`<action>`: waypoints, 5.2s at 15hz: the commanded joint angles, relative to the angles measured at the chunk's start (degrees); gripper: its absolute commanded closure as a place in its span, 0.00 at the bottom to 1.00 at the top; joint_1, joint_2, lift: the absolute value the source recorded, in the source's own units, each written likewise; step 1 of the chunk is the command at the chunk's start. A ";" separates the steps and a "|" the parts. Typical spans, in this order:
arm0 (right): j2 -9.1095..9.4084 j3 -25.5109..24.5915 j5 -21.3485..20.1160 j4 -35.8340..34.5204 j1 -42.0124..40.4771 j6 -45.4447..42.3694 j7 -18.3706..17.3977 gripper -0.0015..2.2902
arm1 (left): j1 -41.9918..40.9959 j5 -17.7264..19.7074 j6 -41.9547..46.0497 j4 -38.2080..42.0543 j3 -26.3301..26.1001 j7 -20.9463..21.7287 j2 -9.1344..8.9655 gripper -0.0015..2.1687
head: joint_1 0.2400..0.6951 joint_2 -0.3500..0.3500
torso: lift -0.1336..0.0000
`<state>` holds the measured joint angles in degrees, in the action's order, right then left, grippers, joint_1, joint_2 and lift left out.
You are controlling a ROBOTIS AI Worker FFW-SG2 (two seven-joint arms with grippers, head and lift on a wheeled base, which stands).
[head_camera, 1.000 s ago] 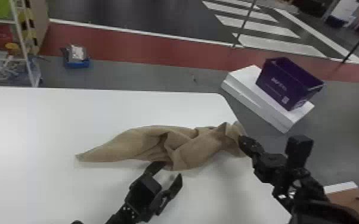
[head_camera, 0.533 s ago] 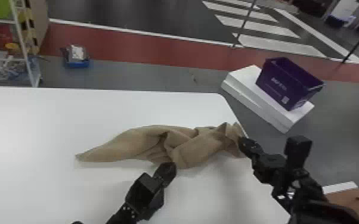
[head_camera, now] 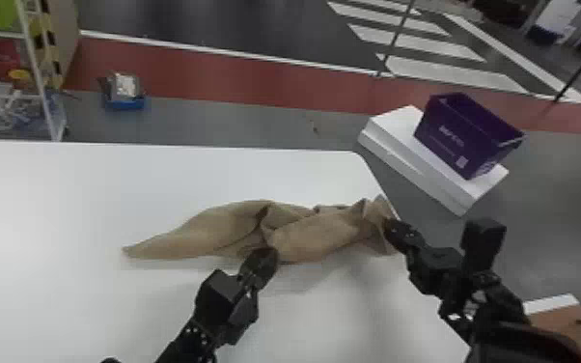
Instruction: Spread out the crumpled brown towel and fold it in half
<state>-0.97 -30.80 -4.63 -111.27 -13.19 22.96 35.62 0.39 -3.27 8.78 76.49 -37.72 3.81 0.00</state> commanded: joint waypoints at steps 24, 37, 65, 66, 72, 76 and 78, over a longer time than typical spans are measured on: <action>1.02 2.32 -1.87 -11.51 5.45 13.92 0.15 0.59 | -20.08 7.23 -1.54 35.83 32.27 2.61 3.43 0.79 | 0.94 0.21 | 0.07; 1.02 -0.67 -6.00 6.60 0.44 -5.07 -1.87 0.59 | -15.95 -0.95 -10.33 30.21 20.58 1.55 3.08 0.47 | 1.00 0.00 | 0.07; -0.26 0.12 -2.40 12.48 0.35 -13.15 -3.27 0.59 | -26.85 -8.95 -46.72 48.93 23.74 12.28 9.93 0.31 | 1.00 0.00 | 0.07; -0.17 0.12 -2.40 12.48 0.27 -13.15 -3.27 0.59 | -26.85 -8.86 -46.89 48.75 23.30 12.28 9.76 0.31 | 1.00 0.00 | 0.07; -0.26 0.12 -2.40 12.31 0.18 -13.15 -3.27 0.59 | -25.00 -9.03 -44.43 45.76 20.93 10.61 9.14 0.31 | 1.00 0.00 | 0.07; -0.35 -0.05 -2.40 12.31 0.27 -13.33 -3.27 0.59 | -24.12 -9.12 -44.43 45.06 20.23 10.25 9.05 0.31 | 1.00 0.00 | 0.07; -0.43 -0.05 -2.05 12.40 0.27 -13.33 -3.27 0.59 | -23.68 -9.21 -44.43 44.45 19.61 10.17 8.96 0.31 | 1.00 0.00 | 0.07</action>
<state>-1.32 -30.81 -6.91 -98.96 -12.92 9.67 32.34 -23.66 -12.38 -35.65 121.39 -17.64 13.95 9.00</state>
